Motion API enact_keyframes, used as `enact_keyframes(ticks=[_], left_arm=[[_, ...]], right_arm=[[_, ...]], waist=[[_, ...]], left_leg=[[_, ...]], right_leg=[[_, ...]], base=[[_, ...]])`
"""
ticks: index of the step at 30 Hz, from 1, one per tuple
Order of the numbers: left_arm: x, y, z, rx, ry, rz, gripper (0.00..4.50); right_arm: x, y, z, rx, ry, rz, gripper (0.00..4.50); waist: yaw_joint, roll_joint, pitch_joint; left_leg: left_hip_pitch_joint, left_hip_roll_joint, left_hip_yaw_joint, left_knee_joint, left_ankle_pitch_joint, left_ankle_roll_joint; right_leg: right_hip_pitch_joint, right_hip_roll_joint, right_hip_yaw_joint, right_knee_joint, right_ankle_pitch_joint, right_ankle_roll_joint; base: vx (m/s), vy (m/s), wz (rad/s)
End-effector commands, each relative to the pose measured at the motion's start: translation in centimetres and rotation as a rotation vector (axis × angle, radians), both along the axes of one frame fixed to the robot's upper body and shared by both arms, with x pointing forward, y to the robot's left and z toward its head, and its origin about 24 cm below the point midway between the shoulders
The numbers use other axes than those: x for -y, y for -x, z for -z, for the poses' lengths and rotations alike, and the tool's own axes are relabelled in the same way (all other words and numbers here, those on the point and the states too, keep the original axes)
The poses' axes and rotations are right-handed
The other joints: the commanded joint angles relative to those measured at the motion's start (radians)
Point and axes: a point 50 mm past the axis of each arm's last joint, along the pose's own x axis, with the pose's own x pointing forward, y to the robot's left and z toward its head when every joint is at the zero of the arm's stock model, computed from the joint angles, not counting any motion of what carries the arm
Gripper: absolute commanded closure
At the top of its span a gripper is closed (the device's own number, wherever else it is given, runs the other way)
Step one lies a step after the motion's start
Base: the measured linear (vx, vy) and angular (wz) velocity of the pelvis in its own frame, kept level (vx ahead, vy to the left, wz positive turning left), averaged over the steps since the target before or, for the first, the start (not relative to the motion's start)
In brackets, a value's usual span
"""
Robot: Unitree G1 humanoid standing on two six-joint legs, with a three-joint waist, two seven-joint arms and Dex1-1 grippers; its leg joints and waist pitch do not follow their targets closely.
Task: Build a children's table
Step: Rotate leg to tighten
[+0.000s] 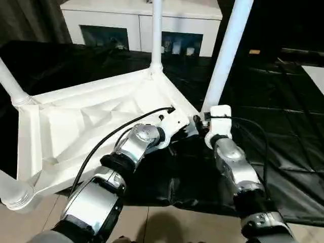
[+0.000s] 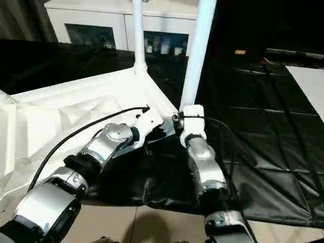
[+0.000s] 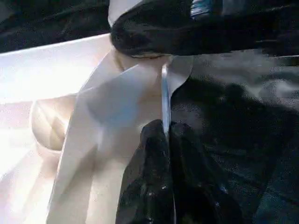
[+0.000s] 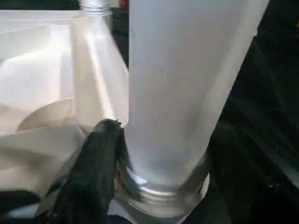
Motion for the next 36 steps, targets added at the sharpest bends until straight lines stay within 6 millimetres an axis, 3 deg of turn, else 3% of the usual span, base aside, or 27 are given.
enact_keyframes(ticks=[1,2,3,4,7,8,11,12,15,17,18,20,24,31,36], left_arm=[[-1.8,-1.3,-1.7,0.100,0.012,-0.073,4.50],[-2.1,-1.1,-1.5,0.098,0.004,-0.056,4.50],[-2.3,-0.9,-1.3,0.097,-0.003,-0.016,4.50],[-2.3,-0.9,-1.3,0.097,-0.003,-0.013,4.50],[-2.7,-0.6,-1.0,0.083,-0.017,0.030,4.50],[-3.3,0.2,-0.6,0.071,-0.048,0.136,4.50],[-4.2,1.8,0.1,0.008,-0.077,0.323,4.50],[-4.4,2.0,0.1,-0.001,-0.077,0.339,4.50],[-4.9,3.1,0.0,-0.047,-0.044,0.453,4.50],[-5.1,3.4,-0.2,-0.061,-0.041,0.486,4.50],[-5.3,3.5,-0.2,-0.059,-0.046,0.494,4.50],[-5.6,3.8,-0.3,-0.066,-0.054,0.523,4.50],[-6.0,4.2,-0.6,-0.069,-0.056,0.560,4.50],[-6.3,4.2,-0.8,-0.070,-0.064,0.557,4.50],[-6.3,4.2,-0.8,-0.071,-0.062,0.555,4.50]], right_arm=[[-1.0,0.5,-0.8,0.058,0.002,-0.117,1.21],[0.0,0.5,-1.1,0.077,0.022,-0.127,1.07],[1.2,0.4,-1.4,0.088,0.050,-0.146,0.92],[1.3,0.4,-1.4,0.088,0.051,-0.147,0.85],[2.8,0.5,-1.5,0.069,0.053,-0.188,0.63],[4.4,1.1,-1.8,0.037,0.044,-0.315,0.49],[5.7,3.0,-2.1,0.010,0.109,-0.580,0.34],[5.7,3.3,-2.1,0.003,0.117,-0.613,0.13],[5.8,4.7,-2.0,-0.051,0.119,-0.772,0.05],[5.7,5.1,-1.9,-0.073,0.144,-0.827,0.05],[5.6,5.2,-1.8,-0.084,0.150,-0.847,0.05],[5.1,5.8,-1.6,-0.107,0.170,-0.919,0.05],[4.4,5.9,-1.4,-0.116,0.183,-0.963,0.05],[4.4,5.4,-1.3,-0.115,0.219,-0.955,0.05],[4.6,5.1,-1.4,-0.113,0.199,-0.935,0.53]], waist=[[-0.001,-0.010,-0.070],[-0.005,-0.009,-0.069],[-0.010,-0.009,-0.070],[-0.010,-0.010,-0.072],[-0.010,-0.007,-0.071],[-0.009,-0.003,-0.071],[0.001,-0.004,-0.070],[0.004,-0.002,-0.068],[0.006,-0.002,-0.065],[0.007,-0.001,-0.064],[0.007,-0.006,-0.063],[0.011,-0.002,-0.060],[0.013,-0.004,-0.059],[0.014,-0.005,-0.064],[0.014,-0.006,-0.064]], left_leg=[[0.001,0.032,-0.015,-0.071,-0.144,0.085],[-0.005,0.031,-0.017,-0.074,-0.143,0.082],[-0.002,0.030,-0.018,-0.073,-0.155,0.075],[0.008,0.030,-0.014,-0.068,-0.156,0.075],[0.005,0.032,-0.013,-0.068,-0.147,0.086],[0.004,0.032,-0.014,-0.067,-0.148,0.093],[0.003,0.040,-0.016,-0.066,-0.154,0.122],[0.008,0.044,-0.013,-0.066,-0.166,0.125],[0.008,0.044,-0.014,-0.071,-0.201,0.110],[0.016,0.048,-0.013,-0.074,-0.234,0.085],[0.015,0.048,-0.011,-0.075,-0.243,0.081],[0.021,0.049,-0.010,-0.078,-0.275,0.059],[0.015,0.048,-0.014,-0.082,-0.274,0.046],[0.012,0.046,-0.013,-0.079,-0.228,0.046],[0.011,0.045,-0.012,-0.077,-0.224,0.053]], right_leg=[[0.067,-0.057,0.044,-0.061,-0.069,-0.224],[0.071,-0.057,0.042,-0.062,-0.079,-0.216],[0.068,-0.055,0.039,-0.066,-0.112,-0.204],[0.061,-0.055,0.043,-0.068,-0.109,-0.217],[0.062,-0.052,0.043,-0.064,-0.075,-0.243],[0.065,-0.052,0.042,-0.062,-0.066,-0.249],[0.070,-0.056,0.043,-0.060,-0.030,-0.263],[0.063,-0.057,0.046,-0.060,-0.032,-0.270],[0.061,-0.057,0.043,-0.064,-0.091,-0.276],[0.055,-0.056,0.043,-0.068,-0.143,-0.275],[0.054,-0.057,0.043,-0.069,-0.158,-0.273],[0.048,-0.059,0.046,-0.077,-0.227,-0.253],[0.050,-0.062,0.046,-0.079,-0.272,-0.220],[0.051,-0.059,0.046,-0.070,-0.198,-0.226],[0.053,-0.060,0.045,-0.070,-0.196,-0.231]], base=[[0.000,0.000,0.00],[0.000,0.000,0.00],[0.000,0.000,0.00],[0.000,0.000,0.00],[0.000,0.000,0.00],[0.000,0.000,0.00],[0.000,0.000,0.00],[0.000,0.000,0.00],[0.000,0.000,0.00],[0.000,0.000,0.00],[0.000,0.000,0.00],[0.000,0.000,0.00],[0.000,0.000,0.00],[0.000,0.000,0.00],[0.000,0.000,0.00]])
